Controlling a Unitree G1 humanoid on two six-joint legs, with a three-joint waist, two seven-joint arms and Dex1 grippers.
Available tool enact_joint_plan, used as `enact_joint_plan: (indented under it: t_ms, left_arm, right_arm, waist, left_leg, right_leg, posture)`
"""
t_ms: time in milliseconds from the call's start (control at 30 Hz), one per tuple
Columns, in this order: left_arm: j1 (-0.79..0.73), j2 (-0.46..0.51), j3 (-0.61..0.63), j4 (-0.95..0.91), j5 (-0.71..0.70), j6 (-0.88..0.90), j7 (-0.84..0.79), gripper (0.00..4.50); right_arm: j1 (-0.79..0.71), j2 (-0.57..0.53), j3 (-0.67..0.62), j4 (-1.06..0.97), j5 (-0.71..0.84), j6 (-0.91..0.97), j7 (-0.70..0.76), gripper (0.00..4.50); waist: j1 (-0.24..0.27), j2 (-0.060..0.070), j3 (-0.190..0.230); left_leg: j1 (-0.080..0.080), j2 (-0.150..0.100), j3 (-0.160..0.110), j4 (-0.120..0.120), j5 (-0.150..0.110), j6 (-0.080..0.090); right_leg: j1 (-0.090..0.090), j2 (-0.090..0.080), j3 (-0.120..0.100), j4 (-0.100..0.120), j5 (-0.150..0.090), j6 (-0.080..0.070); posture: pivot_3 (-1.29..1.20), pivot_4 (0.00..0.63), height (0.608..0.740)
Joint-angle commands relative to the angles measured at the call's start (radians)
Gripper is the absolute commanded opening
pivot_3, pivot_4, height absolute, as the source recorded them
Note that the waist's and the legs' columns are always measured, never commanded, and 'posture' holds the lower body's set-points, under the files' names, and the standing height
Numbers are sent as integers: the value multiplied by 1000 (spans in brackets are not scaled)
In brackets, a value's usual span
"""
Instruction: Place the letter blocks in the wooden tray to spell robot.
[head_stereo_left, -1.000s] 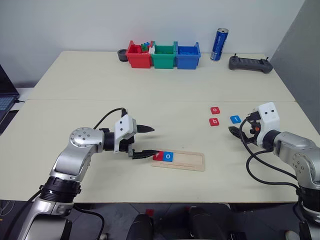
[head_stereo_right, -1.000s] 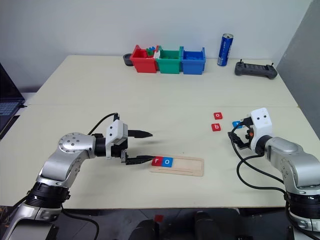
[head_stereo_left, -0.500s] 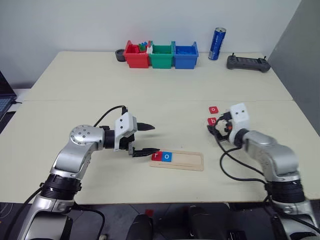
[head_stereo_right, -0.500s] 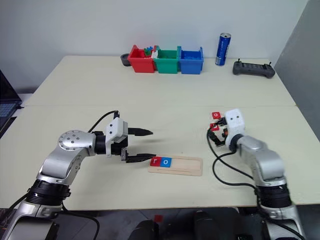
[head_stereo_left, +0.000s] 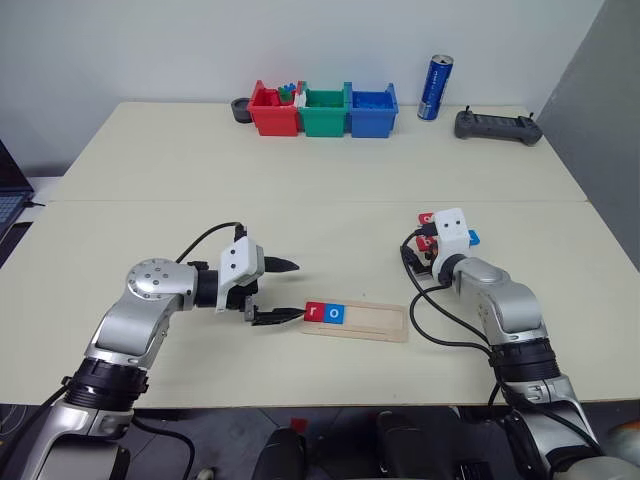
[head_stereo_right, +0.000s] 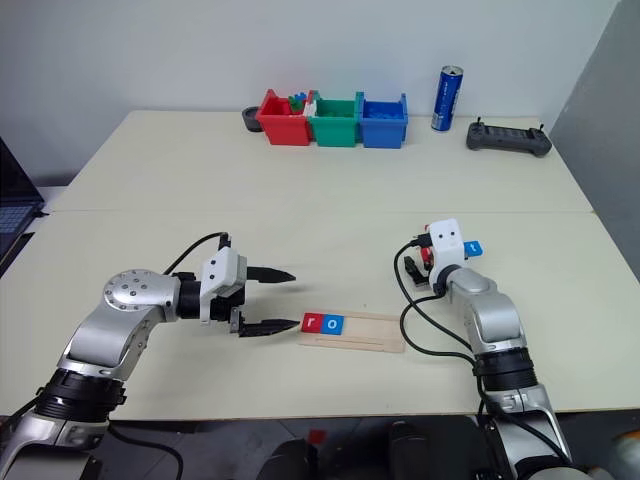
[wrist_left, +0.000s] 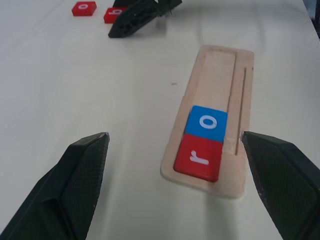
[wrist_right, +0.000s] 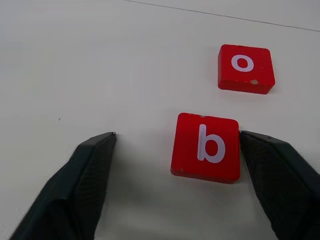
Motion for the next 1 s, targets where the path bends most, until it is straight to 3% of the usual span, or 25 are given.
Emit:
enact_joint_plan:
  t_ms: [33, 167, 333, 567, 700, 900, 1000]
  left_arm:
    - [9, 28, 24, -25, -3, -37, -20, 4500]
    - [8, 43, 16, -7, 11, -52, -36, 4500]
    - [23, 51, 21, -31, 0, -52, -48, 4500]
    - [19, 33, -4, -67, -15, -38, -63, 4500]
    - [-2, 24, -17, -39, -2, -54, -75, 4500]
    - [-33, 6, -37, 21, 17, -94, -94, 4500]
    - [-38, 1, -38, 49, 27, -119, -98, 4500]
  right_arm:
    - [-11, 3, -32, -3, -3, 11, -8, 2824]
    - [9, -6, -15, -35, -19, -8, 6, 1449]
    - [111, -62, 21, -289, -6, 67, 59, 1460]
    - [490, -50, 17, -833, 9, 271, -18, 1460]
    - [599, 31, 3, -932, -34, 323, -114, 1460]
    - [655, 132, -1, -907, -51, 308, -178, 1460]
    - [637, 187, -36, -889, -36, 296, -186, 2482]
  waist:
    - [0, 0, 0]
    - [0, 0, 0]
    - [1, 1, 0]
    - [9, 1, 0]
    - [4, 1, 0]
    - [4, 1, 0]
    - [5, 1, 0]
  left_leg:
    - [0, 0, 0, 0, 0, 0]
    - [0, 0, 0, 0, 0, 0]
    - [-1, 0, 0, -1, 0, 0]
    - [-7, 0, -3, 0, 0, 0]
    - [-6, 0, -1, 1, 0, 0]
    - [-5, 1, -1, 1, 0, 0]
    - [-5, 1, -1, 1, 0, 0]
  right_leg:
    - [0, 0, 0, 0, 0, 0]
    - [0, 0, 0, 0, 0, 0]
    - [0, 0, 0, -1, 0, 0]
    - [-6, 0, -3, 0, 0, 0]
    - [-6, 0, -1, 0, -3, 5]
    - [-4, 1, 0, 0, -3, 5]
    - [-4, 1, 0, 0, -3, 5]
  posture:
    - [0, 150, 740]
    - [0, 150, 740]
    - [0, 150, 740]
    - [0, 150, 740]
    - [0, 150, 740]
    - [0, 150, 740]
    - [0, 150, 740]
